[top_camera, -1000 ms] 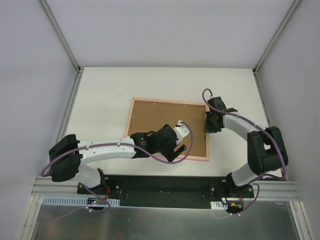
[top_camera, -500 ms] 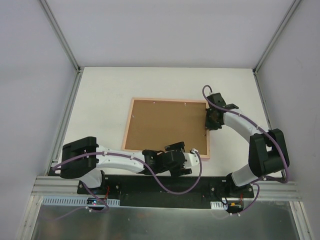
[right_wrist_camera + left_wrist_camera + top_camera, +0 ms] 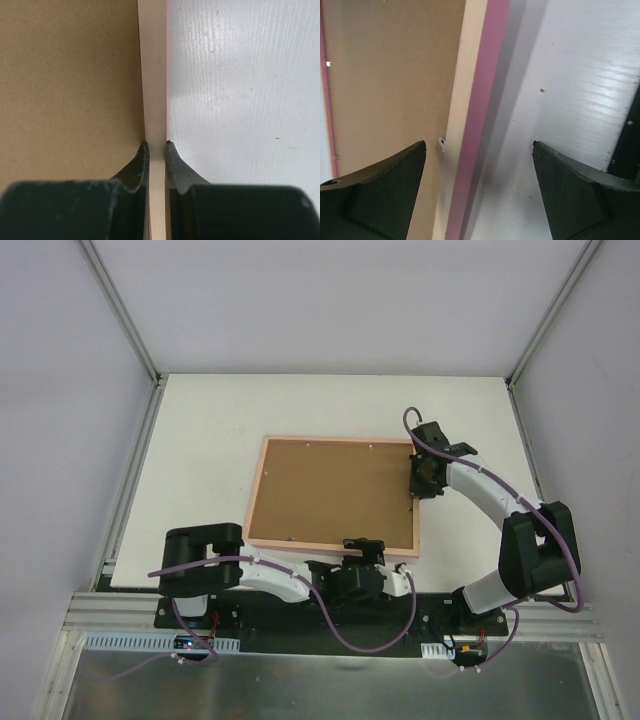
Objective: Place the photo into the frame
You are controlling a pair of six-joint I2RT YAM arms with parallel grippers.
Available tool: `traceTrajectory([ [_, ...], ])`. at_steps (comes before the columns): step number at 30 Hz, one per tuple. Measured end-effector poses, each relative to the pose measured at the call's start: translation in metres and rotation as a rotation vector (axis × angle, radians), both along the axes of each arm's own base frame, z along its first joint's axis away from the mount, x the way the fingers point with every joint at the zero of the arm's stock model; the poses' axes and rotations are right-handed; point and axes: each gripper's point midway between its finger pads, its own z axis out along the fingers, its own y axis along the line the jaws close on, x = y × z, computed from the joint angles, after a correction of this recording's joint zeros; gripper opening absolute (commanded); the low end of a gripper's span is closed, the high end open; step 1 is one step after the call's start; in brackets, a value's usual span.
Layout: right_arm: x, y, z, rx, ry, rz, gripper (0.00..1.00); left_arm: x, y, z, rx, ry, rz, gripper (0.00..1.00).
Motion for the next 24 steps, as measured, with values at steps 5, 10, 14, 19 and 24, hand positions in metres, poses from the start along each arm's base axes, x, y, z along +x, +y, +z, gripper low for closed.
traceTrajectory([
  [5,-0.001,0.001,0.004,-0.005,0.001,0.003,0.01,0.018,0.001,0.002,0.026,-0.129,0.035,0.80],
  [10,-0.001,0.001,0.006,-0.009,0.003,0.004,0.01,0.030,0.003,0.004,0.066,-0.234,0.058,0.72],
  [14,-0.001,0.002,0.008,-0.009,0.003,0.004,0.01,0.036,0.008,0.002,0.114,-0.289,0.063,0.58],
  [19,-0.001,0.002,0.008,-0.013,0.003,0.004,0.01,0.042,0.015,0.000,0.172,-0.351,0.065,0.10],
  [24,0.002,0.002,0.011,-0.011,-0.013,-0.002,0.07,0.045,0.017,0.008,0.201,-0.433,0.077,0.00],
])
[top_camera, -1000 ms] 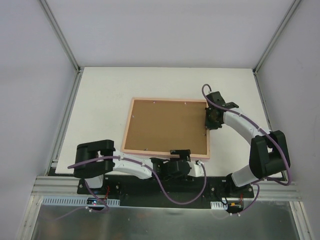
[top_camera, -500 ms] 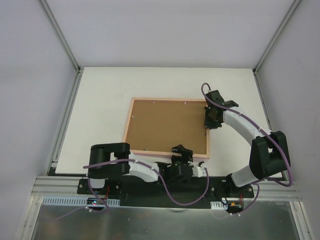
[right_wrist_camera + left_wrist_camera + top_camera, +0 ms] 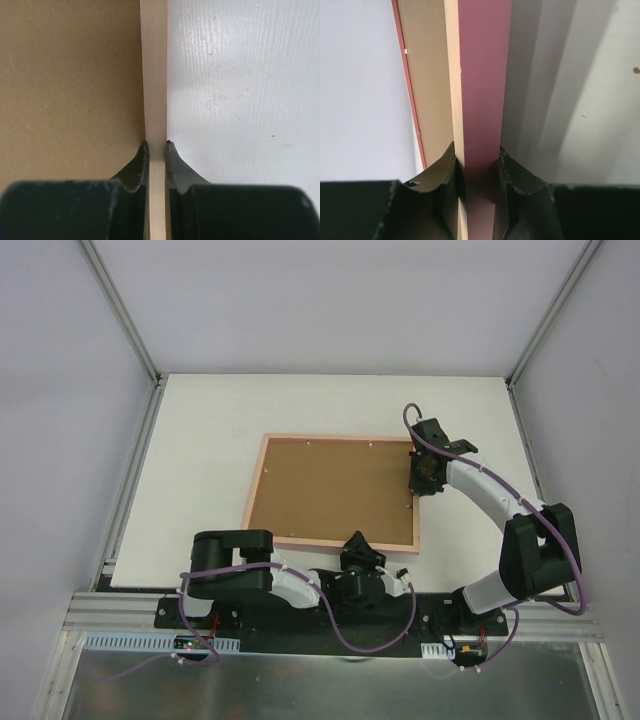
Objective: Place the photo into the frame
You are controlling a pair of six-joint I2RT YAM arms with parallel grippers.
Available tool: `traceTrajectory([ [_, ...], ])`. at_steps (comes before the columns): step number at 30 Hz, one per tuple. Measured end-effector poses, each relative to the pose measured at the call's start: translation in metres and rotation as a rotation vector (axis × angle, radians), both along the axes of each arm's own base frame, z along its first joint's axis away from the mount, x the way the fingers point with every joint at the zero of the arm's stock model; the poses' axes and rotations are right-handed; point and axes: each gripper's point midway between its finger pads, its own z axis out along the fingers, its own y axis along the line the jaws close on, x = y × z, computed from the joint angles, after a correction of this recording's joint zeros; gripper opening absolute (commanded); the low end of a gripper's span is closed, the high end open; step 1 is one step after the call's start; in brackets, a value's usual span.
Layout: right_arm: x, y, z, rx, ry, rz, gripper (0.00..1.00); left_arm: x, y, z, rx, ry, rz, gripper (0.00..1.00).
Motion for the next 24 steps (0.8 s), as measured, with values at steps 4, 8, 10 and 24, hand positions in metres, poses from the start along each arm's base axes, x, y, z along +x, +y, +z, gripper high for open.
traceTrajectory([
  [4,0.001,0.000,0.005,0.004,-0.016,0.003,0.51,0.002,-0.001,0.005,-0.001,-0.028,0.002,0.00],
  [8,0.003,0.001,0.028,0.026,-0.070,0.004,0.69,0.004,-0.003,0.010,0.022,-0.056,-0.016,0.00],
  [10,0.006,0.001,0.052,0.045,-0.132,0.002,0.73,0.005,-0.005,0.014,0.031,-0.077,-0.027,0.00],
  [24,-0.011,-0.063,0.246,0.151,-0.730,-0.203,0.80,0.054,-0.023,0.213,-0.264,-0.130,0.074,0.00],
])
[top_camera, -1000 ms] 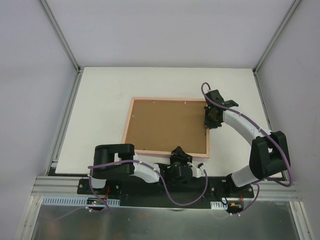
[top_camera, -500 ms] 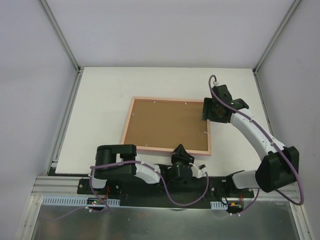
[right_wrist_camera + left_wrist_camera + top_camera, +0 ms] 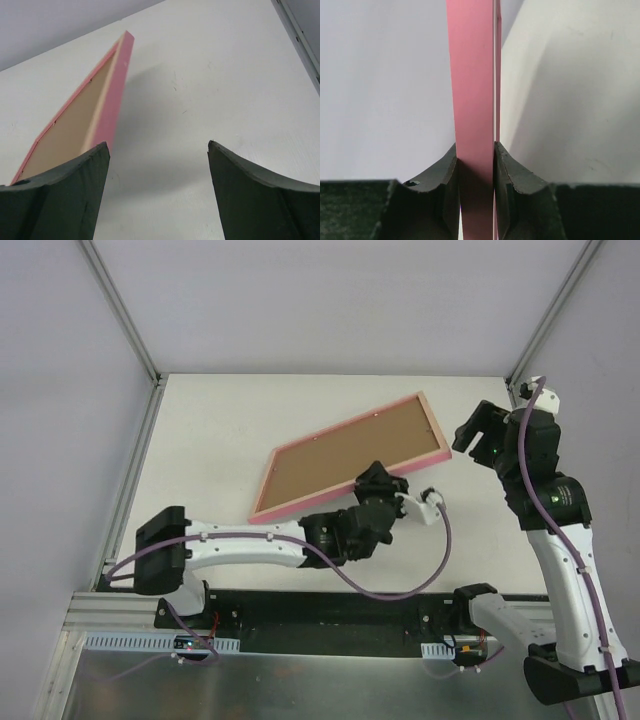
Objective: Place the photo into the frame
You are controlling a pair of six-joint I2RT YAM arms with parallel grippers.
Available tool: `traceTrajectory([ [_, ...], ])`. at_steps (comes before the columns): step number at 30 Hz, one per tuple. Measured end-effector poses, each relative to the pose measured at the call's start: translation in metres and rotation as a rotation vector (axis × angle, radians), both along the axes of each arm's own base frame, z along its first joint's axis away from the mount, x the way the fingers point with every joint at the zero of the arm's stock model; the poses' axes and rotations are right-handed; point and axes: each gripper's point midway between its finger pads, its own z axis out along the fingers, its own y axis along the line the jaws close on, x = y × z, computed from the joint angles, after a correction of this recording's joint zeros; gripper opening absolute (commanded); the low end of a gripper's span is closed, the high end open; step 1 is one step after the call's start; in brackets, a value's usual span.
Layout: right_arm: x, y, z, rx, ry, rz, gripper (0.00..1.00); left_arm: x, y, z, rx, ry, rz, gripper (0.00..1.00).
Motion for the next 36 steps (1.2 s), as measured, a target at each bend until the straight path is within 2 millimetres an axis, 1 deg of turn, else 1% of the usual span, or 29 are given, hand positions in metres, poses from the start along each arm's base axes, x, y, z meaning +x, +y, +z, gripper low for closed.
traceTrajectory([
  [1,0.000,-0.002,0.001,0.002,-0.004,-0.008,0.80,0.004,0.002,0.015,-0.039,0.013,0.007,0.00],
  [2,0.000,-0.004,0.000,0.001,0.000,-0.015,0.80,0.009,0.005,0.035,-0.092,0.032,0.010,0.00],
  [5,0.002,-0.009,-0.005,0.003,0.019,-0.037,0.80,0.018,0.016,0.066,-0.165,0.076,0.008,0.00],
  [7,0.003,-0.009,-0.009,0.004,0.037,-0.037,0.80,0.023,0.023,0.080,-0.195,0.113,0.003,0.00],
  [9,0.004,-0.009,-0.013,0.007,0.049,-0.034,0.80,0.027,0.030,0.086,-0.215,0.156,0.000,0.00],
  [13,0.005,-0.010,-0.020,0.013,0.065,-0.038,0.80,0.035,0.041,0.087,-0.232,0.251,-0.004,0.00],
  [18,0.006,-0.011,-0.035,0.021,0.102,-0.037,0.80,0.046,0.052,0.088,-0.259,0.345,-0.008,0.00],
  [21,0.008,-0.010,-0.043,0.030,0.124,-0.035,0.80,0.054,0.061,0.095,-0.299,0.402,-0.010,0.00],
  [25,0.012,-0.006,-0.055,0.043,0.152,-0.019,0.80,0.071,0.079,0.114,-0.400,0.456,0.019,0.00],
  [29,0.015,0.000,-0.073,0.055,0.199,0.005,0.79,0.090,0.101,0.135,-0.526,0.511,0.051,0.00],
  [33,0.016,0.005,-0.092,0.066,0.245,0.025,0.79,0.111,0.119,0.145,-0.661,0.589,0.056,0.00],
  [36,0.018,0.009,-0.104,0.075,0.270,0.041,0.79,0.129,0.131,0.152,-0.784,0.658,0.019,0.00],
])
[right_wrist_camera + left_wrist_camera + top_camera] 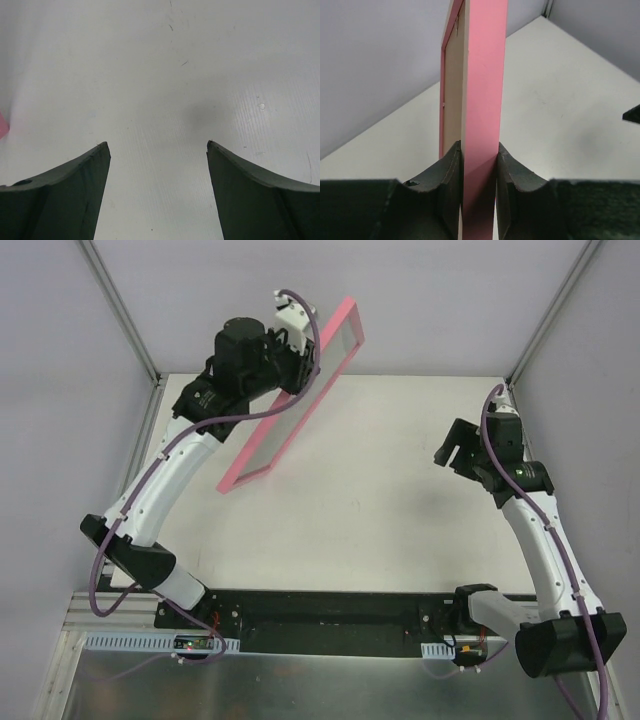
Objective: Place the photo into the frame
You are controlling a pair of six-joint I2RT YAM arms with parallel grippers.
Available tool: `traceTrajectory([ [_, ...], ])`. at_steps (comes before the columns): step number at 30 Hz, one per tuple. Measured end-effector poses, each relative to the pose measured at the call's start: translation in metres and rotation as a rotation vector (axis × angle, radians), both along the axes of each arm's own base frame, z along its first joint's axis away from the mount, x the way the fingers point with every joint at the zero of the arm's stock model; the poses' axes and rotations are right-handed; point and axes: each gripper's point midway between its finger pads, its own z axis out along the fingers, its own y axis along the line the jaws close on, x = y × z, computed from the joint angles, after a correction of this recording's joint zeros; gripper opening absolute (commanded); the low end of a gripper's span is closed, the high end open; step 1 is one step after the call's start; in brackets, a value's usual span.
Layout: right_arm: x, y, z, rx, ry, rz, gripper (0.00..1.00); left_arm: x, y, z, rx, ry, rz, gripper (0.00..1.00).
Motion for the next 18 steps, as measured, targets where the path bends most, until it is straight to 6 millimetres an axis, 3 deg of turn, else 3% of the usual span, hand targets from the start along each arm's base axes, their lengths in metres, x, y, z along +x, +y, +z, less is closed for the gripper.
traceTrajectory([
  [11,0.007,0.008,-0.026,0.020,0.056,0.031,0.78,0.065,0.058,0.019,-0.335,0.127,-0.020,0.00],
  [18,0.012,0.012,-0.032,0.029,0.070,0.042,0.77,0.082,0.090,0.007,-0.453,0.262,0.051,0.00],
])
